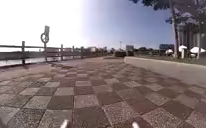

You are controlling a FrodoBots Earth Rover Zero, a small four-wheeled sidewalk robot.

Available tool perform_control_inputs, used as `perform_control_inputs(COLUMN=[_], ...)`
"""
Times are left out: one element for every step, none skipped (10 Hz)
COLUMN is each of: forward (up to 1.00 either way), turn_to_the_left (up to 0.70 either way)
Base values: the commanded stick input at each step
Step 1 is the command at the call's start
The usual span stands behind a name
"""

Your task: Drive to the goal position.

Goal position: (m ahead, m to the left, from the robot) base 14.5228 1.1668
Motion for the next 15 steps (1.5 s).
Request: perform_control_inputs(forward=[0.5,0.5,0.5,0.5,0.5,0.5,0.5,0.5,0.5,0.5,0.5,0.5,0.5,0.5,0.5], turn_to_the_left=[0.0,0.0,0.0,0.0,0.0,0.0,0.0,0.0,0.0,0.0,0.0,0.0,0.0,0.0,0.0])
